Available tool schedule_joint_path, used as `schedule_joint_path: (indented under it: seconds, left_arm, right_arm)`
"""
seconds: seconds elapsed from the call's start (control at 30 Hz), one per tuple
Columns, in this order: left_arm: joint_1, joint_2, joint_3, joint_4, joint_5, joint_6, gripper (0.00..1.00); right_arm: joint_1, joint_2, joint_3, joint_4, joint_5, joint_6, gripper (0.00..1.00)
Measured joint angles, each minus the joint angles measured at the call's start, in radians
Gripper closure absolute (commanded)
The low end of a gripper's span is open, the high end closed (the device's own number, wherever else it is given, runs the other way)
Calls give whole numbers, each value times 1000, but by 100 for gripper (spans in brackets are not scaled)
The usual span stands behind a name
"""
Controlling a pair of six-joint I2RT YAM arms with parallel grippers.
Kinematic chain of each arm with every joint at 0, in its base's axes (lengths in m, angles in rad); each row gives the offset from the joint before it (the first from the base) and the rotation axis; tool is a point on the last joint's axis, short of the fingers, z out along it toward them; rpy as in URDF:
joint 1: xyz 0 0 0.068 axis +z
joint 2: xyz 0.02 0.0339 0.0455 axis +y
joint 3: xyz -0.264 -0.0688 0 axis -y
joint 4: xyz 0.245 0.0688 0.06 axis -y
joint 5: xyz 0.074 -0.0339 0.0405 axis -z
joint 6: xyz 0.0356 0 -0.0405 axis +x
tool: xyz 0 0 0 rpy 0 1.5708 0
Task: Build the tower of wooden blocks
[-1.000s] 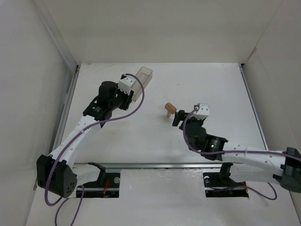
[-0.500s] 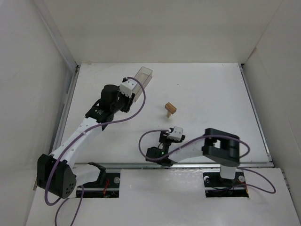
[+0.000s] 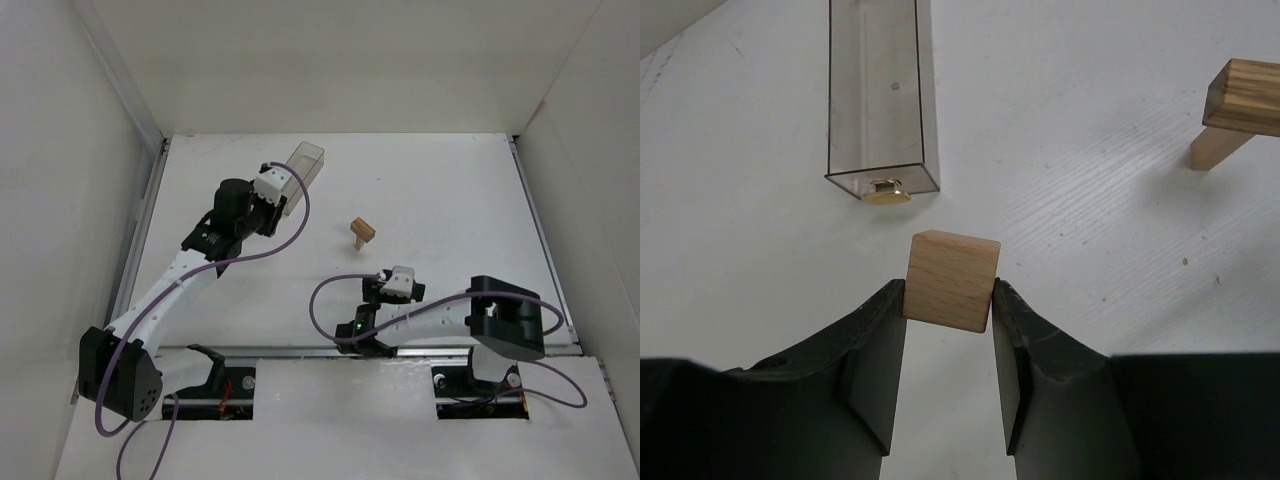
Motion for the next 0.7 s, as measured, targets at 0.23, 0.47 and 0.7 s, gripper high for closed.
schedule_joint_path:
  seconds: [0.23,0.47,0.7]
  left_arm:
    - [0,0,0,7,34,4,90]
    - [-6,0,0,6,126,51,88]
    - [-99,101,95,-68,266,192,88]
  right_arm:
    - [34,-63,2,-28,6,15,16]
    - [34,-174,-44,-30,6,16,14]
    - [35,-451,-122,-39,6,17,14]
